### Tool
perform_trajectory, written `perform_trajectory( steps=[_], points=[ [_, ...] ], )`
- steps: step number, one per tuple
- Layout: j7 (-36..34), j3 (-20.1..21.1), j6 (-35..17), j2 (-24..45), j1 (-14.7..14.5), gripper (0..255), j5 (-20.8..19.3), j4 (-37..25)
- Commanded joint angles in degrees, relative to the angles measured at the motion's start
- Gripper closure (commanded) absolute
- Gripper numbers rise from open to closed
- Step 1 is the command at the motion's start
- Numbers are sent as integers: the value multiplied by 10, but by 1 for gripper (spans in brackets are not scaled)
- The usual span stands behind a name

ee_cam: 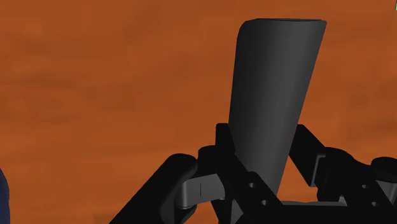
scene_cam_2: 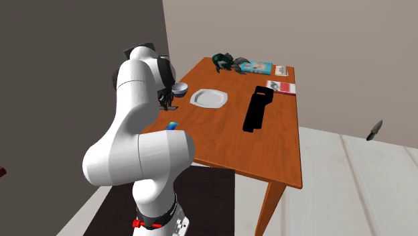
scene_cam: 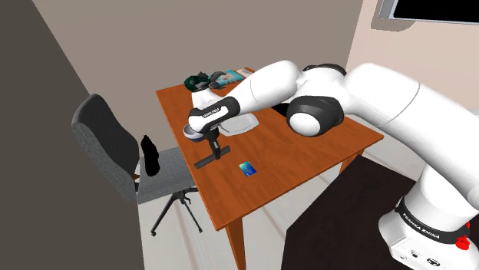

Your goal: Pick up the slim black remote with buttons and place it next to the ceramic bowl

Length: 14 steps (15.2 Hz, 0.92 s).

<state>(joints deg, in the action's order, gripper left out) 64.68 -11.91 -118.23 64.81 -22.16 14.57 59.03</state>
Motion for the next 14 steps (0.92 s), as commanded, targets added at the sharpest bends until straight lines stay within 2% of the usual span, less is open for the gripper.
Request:
perform_trajectory(
  steps=[1,8,9,14],
  points=[
    [0,1,-4,11,1,255,1,-8],
    [0,1,-4,12,1,255,1,-8],
    [0,1,-4,12,1,0,1,-9],
    [0,1,-4,12,1,0,1,-8]
  ],
)
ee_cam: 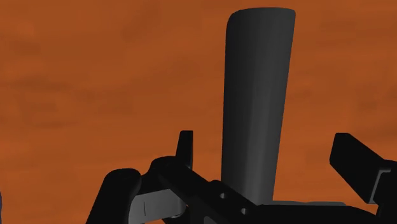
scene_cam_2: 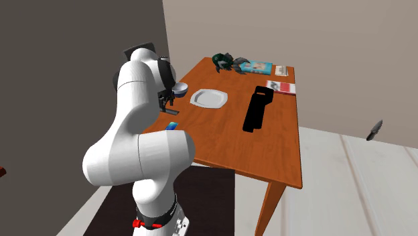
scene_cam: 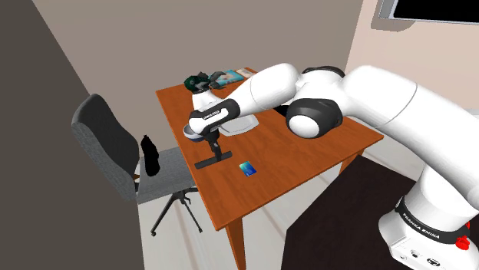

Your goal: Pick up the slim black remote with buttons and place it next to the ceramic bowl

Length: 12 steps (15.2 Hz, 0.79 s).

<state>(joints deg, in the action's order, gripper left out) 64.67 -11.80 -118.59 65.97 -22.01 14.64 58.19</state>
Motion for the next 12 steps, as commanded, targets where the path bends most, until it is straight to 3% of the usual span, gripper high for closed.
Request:
perform_trajectory(
  steps=[1,4,12],
  points=[
    [0,-2,9,-13,-1,0,-1,3],
    [-2,-6,39,-44,-1,0,-5,5],
    [-2,-6,39,-44,-1,0,-5,5]
  ],
)
